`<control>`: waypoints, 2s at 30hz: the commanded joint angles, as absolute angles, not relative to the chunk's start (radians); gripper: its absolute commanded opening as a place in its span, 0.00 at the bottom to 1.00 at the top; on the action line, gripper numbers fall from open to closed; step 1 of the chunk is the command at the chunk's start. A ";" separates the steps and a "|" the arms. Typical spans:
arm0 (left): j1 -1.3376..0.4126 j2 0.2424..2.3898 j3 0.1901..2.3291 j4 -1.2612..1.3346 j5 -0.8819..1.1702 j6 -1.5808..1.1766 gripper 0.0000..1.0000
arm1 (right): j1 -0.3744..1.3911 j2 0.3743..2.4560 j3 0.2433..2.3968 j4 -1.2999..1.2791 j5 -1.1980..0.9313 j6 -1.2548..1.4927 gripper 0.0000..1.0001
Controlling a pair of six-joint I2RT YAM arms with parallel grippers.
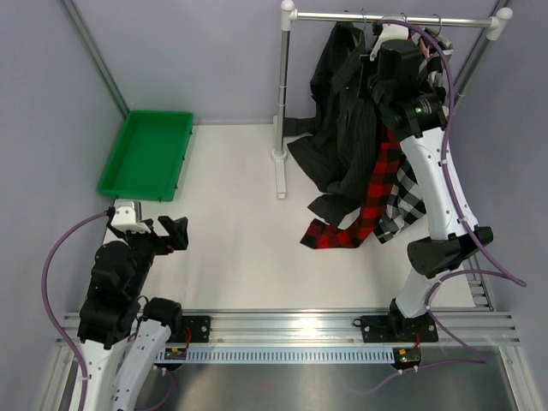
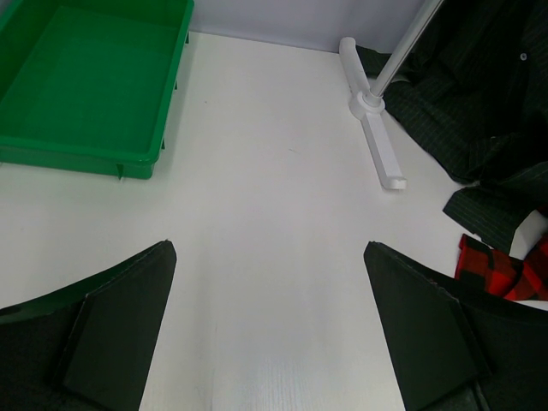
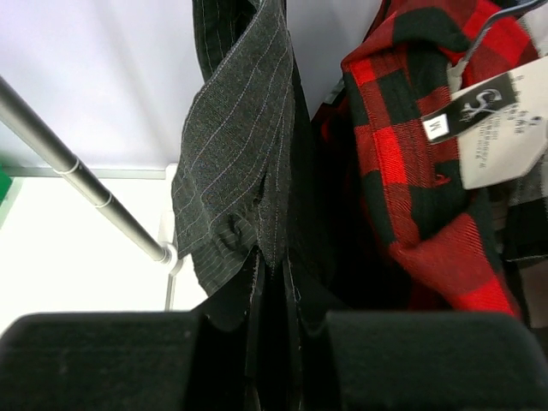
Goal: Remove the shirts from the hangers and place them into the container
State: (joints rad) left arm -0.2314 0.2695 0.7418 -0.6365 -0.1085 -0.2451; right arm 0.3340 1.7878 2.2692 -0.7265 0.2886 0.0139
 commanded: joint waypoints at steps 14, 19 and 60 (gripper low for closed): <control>-0.236 0.304 0.776 -0.624 -0.103 -0.256 0.99 | 0.344 1.520 2.032 -0.581 0.219 -0.051 0.00; -0.236 0.310 0.788 -0.624 -0.084 -0.262 0.99 | 0.344 1.389 1.830 -0.558 0.170 -0.026 0.00; -0.236 0.505 1.181 -0.678 0.106 -0.245 0.99 | 0.653 1.183 1.755 -0.589 -0.476 0.022 0.00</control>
